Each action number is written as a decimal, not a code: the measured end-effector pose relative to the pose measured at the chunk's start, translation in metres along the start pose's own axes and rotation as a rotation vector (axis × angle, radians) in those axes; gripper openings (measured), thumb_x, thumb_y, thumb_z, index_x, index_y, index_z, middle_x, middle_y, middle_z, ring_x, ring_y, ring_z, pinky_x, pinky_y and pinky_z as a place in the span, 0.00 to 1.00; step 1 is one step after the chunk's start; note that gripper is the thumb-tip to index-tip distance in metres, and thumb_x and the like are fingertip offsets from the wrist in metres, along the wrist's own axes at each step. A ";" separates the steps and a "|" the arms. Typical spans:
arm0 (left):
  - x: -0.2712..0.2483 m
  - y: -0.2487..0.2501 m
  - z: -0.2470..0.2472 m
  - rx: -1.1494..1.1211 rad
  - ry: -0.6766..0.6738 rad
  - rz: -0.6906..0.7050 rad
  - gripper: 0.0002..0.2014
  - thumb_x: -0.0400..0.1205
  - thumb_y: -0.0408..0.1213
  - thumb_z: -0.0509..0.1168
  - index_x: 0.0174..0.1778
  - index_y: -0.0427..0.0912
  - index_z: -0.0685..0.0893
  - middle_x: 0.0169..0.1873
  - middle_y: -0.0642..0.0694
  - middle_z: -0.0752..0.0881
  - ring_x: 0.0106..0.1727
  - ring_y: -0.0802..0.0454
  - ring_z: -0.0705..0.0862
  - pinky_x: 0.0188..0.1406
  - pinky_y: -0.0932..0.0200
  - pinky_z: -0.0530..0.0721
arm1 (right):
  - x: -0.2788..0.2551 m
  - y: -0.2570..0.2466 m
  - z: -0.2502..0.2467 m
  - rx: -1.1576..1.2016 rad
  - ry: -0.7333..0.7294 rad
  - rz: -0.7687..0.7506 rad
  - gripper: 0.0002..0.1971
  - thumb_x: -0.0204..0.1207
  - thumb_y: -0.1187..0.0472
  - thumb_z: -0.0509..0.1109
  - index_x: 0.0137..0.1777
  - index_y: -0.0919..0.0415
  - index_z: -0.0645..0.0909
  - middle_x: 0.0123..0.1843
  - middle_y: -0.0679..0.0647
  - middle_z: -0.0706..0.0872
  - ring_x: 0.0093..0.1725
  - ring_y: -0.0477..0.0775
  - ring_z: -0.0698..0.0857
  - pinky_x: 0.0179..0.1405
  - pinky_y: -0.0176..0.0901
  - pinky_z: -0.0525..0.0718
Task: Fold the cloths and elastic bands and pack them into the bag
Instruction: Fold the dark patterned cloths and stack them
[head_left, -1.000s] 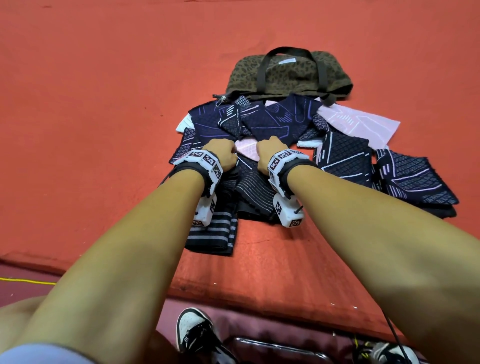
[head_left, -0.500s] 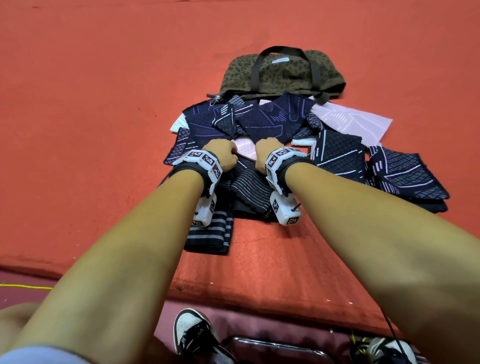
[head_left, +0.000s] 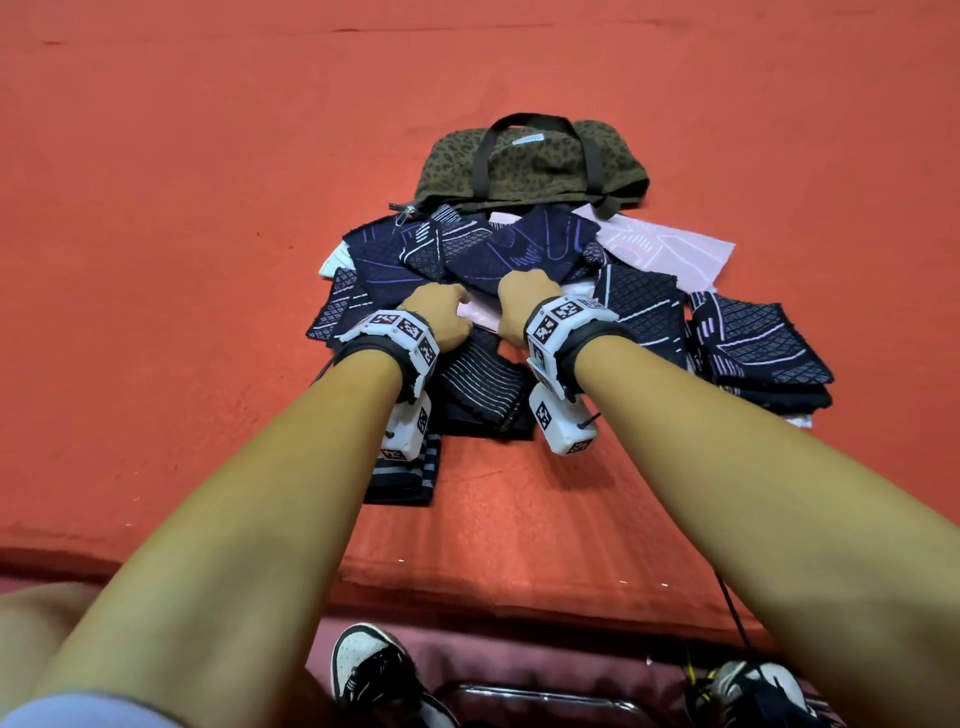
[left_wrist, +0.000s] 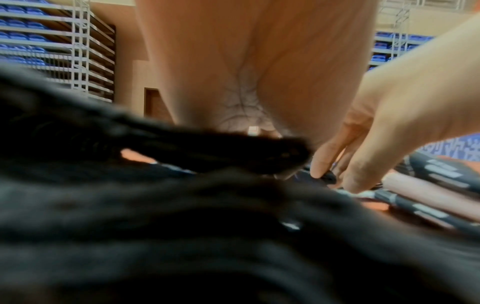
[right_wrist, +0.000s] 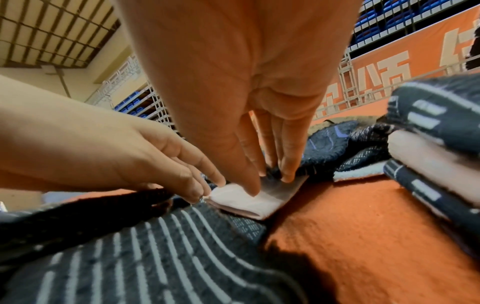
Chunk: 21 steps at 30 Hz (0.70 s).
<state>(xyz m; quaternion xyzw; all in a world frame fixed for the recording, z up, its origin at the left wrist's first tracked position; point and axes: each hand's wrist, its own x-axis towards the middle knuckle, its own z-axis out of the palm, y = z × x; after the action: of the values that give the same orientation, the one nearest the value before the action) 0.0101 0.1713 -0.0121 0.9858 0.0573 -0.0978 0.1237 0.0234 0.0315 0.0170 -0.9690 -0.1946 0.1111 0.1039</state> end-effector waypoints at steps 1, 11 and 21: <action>-0.003 0.003 0.001 -0.004 0.009 0.003 0.24 0.80 0.35 0.63 0.74 0.41 0.77 0.66 0.35 0.81 0.66 0.35 0.80 0.64 0.43 0.81 | -0.005 0.003 0.000 0.010 0.003 -0.002 0.16 0.78 0.59 0.69 0.34 0.64 0.69 0.44 0.62 0.78 0.41 0.65 0.79 0.37 0.46 0.74; -0.027 0.028 0.008 -0.116 0.106 0.034 0.24 0.80 0.38 0.66 0.73 0.41 0.74 0.66 0.33 0.77 0.66 0.34 0.78 0.67 0.47 0.76 | -0.062 0.042 -0.003 0.096 0.075 0.017 0.16 0.74 0.66 0.67 0.61 0.63 0.84 0.59 0.66 0.85 0.58 0.70 0.84 0.56 0.52 0.85; -0.051 0.047 0.046 -0.179 0.096 0.154 0.19 0.78 0.30 0.63 0.65 0.43 0.84 0.63 0.38 0.84 0.64 0.41 0.83 0.67 0.53 0.79 | -0.107 0.078 0.018 0.165 0.095 0.022 0.15 0.73 0.67 0.68 0.58 0.60 0.88 0.58 0.64 0.87 0.58 0.68 0.85 0.60 0.54 0.84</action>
<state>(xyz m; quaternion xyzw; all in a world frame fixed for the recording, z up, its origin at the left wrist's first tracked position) -0.0417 0.1097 -0.0342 0.9758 -0.0043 -0.0354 0.2155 -0.0498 -0.0786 -0.0002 -0.9634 -0.1692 0.0819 0.1910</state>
